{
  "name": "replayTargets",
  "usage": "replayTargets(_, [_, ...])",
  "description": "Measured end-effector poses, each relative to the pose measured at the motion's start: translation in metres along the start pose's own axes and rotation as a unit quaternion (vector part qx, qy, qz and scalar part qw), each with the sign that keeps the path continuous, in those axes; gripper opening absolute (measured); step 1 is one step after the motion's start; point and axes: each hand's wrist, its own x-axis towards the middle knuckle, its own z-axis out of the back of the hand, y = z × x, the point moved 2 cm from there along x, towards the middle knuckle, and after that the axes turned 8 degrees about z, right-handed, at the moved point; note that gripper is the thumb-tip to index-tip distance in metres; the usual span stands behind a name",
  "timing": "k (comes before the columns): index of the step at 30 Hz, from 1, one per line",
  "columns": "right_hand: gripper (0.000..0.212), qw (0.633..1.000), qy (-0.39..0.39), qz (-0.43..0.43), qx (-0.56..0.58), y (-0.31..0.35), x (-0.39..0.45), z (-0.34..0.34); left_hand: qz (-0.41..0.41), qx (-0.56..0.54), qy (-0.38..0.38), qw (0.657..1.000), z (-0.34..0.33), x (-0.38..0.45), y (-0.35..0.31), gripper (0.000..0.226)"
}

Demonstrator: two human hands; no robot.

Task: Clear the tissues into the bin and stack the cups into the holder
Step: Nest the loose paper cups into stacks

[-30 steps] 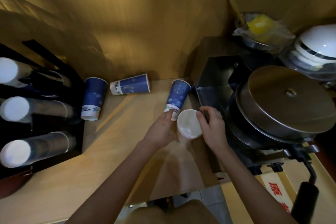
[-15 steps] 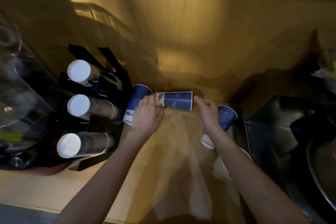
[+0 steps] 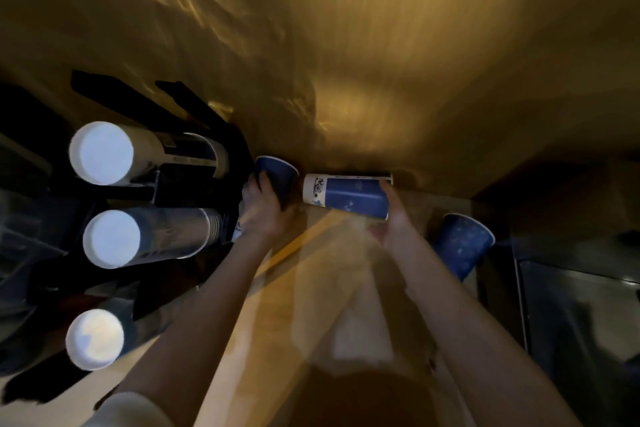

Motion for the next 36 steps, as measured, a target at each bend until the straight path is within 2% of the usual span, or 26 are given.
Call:
replayTargets(5, [0.070,1.000,-0.007,0.008,0.016,-0.009,0.015,-0.003,-0.003,-0.012,-0.033,0.999,-0.013,0.010,0.009,0.076])
replayTargets(10, [0.067,0.998,-0.015,0.017,0.051,-0.014,0.018,0.004,0.007,-0.030,-0.032,0.999,-0.018,0.007,0.018,0.082])
replayTargets(13, [0.061,0.999,-0.011,0.026,0.042,-0.015,0.013,0.008,0.035,-0.082,-0.011,0.996,-0.018,0.003,0.019,0.086])
replayTargets(17, [0.055,0.994,-0.017,0.109,0.015,-0.009,0.004,0.016,0.070,-0.156,0.027,0.985,-0.013,-0.009,0.021,0.098])
replayTargets(20, [0.045,0.981,-0.013,0.192,-0.002,-0.003,-0.005,0.025,0.054,-0.189,0.025,0.980,-0.003,-0.026,0.017,0.107])
replayTargets(25, [0.067,0.946,-0.001,0.306,-0.107,0.005,-0.026,0.039,-0.044,-0.239,-0.012,0.970,0.008,-0.074,0.003,0.098])
replayTargets(29, [0.075,0.906,0.041,0.385,-0.170,0.013,-0.041,0.050,-0.125,-0.288,0.030,0.949,-0.005,-0.115,-0.001,0.091])
replayTargets(33, [0.092,0.878,0.077,0.414,-0.228,0.016,-0.057,0.064,-0.159,-0.339,0.062,0.925,-0.025,-0.144,0.005,0.094])
replayTargets(36, [0.096,0.855,0.086,0.444,-0.254,0.022,-0.076,0.073,-0.166,-0.334,0.059,0.926,-0.037,-0.155,0.009,0.093])
